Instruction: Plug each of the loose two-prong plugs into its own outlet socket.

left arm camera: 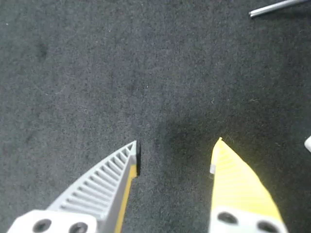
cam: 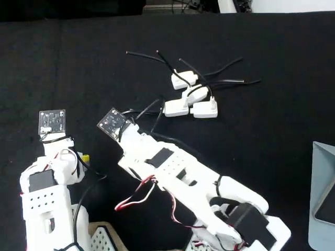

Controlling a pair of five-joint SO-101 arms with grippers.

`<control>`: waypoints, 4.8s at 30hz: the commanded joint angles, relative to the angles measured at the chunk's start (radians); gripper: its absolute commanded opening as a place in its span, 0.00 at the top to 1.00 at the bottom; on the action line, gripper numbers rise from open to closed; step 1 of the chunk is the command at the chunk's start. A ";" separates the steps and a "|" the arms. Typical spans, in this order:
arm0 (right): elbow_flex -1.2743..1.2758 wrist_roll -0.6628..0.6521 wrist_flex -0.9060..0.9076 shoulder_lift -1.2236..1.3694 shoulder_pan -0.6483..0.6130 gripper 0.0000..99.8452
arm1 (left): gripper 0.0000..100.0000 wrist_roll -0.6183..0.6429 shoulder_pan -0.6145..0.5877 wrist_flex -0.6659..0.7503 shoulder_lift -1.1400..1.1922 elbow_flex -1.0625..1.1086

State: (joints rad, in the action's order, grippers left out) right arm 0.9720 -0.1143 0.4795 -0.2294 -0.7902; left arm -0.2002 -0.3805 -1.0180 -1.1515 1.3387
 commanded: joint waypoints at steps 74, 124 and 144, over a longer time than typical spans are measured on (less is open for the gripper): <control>0.381 0.138 -0.040 -1.106 0.319 0.99 | 0.97 0.002 0.140 0.110 -0.021 0.042; 0.710 0.137 0.568 -1.659 0.542 0.98 | 0.97 0.003 0.142 -0.115 -0.632 0.361; 0.710 0.137 0.822 -1.659 0.546 0.99 | 0.97 0.005 0.139 -0.235 -0.631 0.363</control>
State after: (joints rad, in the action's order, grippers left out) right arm 1.6855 0.0192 1.2973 -1.8052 -0.2562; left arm -0.1987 -0.2501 -1.2359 -1.7776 1.6824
